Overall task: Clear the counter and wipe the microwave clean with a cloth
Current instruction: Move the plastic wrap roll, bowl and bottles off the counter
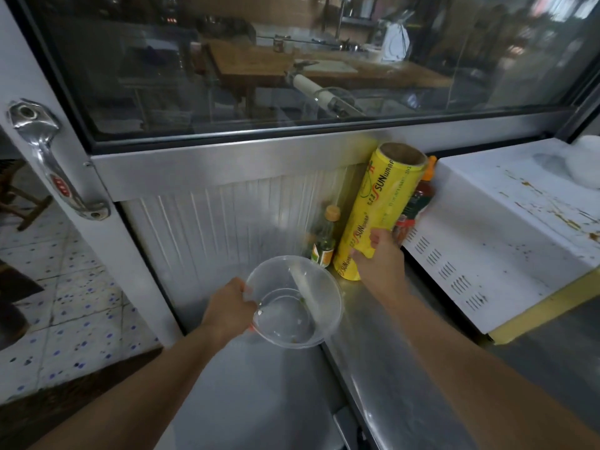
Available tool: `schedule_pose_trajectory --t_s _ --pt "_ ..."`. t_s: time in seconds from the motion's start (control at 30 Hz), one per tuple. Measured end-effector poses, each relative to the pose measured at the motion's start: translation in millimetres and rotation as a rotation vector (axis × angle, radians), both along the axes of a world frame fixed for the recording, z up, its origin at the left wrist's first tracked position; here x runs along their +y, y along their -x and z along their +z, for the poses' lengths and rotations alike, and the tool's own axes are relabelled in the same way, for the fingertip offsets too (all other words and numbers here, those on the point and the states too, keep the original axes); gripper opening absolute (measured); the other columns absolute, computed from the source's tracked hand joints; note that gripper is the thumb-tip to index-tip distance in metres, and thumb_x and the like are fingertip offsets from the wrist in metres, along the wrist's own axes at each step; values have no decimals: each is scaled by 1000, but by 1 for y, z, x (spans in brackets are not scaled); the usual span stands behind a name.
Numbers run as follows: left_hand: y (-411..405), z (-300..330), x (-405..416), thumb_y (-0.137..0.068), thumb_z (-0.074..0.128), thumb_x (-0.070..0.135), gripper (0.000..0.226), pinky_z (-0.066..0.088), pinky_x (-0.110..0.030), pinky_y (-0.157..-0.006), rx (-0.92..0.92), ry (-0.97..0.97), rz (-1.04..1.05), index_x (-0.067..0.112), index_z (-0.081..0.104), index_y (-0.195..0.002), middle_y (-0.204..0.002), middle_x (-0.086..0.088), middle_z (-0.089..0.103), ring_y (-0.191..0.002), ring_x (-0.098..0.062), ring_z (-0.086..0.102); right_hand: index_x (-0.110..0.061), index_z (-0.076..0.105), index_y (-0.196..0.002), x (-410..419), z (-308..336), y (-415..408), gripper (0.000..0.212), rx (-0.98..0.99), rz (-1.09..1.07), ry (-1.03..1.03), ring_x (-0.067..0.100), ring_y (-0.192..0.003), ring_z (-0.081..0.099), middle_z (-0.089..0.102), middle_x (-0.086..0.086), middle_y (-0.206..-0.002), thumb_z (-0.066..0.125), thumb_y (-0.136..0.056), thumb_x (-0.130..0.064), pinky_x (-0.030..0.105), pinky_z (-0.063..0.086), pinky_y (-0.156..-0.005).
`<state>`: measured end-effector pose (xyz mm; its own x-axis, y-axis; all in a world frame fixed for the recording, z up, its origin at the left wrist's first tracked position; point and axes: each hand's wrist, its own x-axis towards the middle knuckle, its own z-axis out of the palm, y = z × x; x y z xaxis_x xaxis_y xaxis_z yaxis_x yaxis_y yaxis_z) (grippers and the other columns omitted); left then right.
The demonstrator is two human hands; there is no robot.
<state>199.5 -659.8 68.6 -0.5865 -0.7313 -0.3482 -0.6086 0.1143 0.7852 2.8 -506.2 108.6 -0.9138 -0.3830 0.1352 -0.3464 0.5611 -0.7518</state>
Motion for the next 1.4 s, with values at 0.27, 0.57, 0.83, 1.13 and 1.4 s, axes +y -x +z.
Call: schedule_pose_trajectory --t_s 0.27,0.57,0.83,1.13,1.4 --pt "61 -14 46 -86 53 14 18 56 -40 -73 -59 46 -177 10 54 -103 -98 -11 63 -86 -29 63 -3 50 -127 74 -7 21 53 -47 -61 -172 27 -116 51 55 14 -127 70 -83 -25 22 35 -82" --pt "106 -39 70 -90 51 11 24 50 -26 -46 -107 20 -172 9 48 -114 -108 -14 59 -74 -23 62 -4 43 -135 108 -33 40 63 -166 -85 -175 29 -122 49 47 16 -135 70 -81 -23 36 41 -100" --pt "104 -36 65 -87 60 29 44 56 -39 -76 -117 16 -166 13 45 -126 -115 -11 59 -96 -27 60 -5 40 -137 112 -34 40 71 -221 -80 -149 27 -123 49 47 12 -137 74 -77 -25 33 42 -96" --pt "86 25 72 -86 63 27 55 41 -34 -85 31 221 -247 10 38 -133 -126 -14 53 -113 -31 52 -11 35 -139 129 17 4 71 -238 -122 -71 25 -129 41 39 10 -143 73 -80 -24 42 39 -105" --pt "85 77 130 -86 63 27 52 49 -37 -87 223 192 -408 14 40 -131 -122 -5 56 -101 -23 57 -15 36 -138 186 61 -39 70 -119 -240 -89 22 -126 43 41 6 -140 71 -80 -31 27 40 -94"
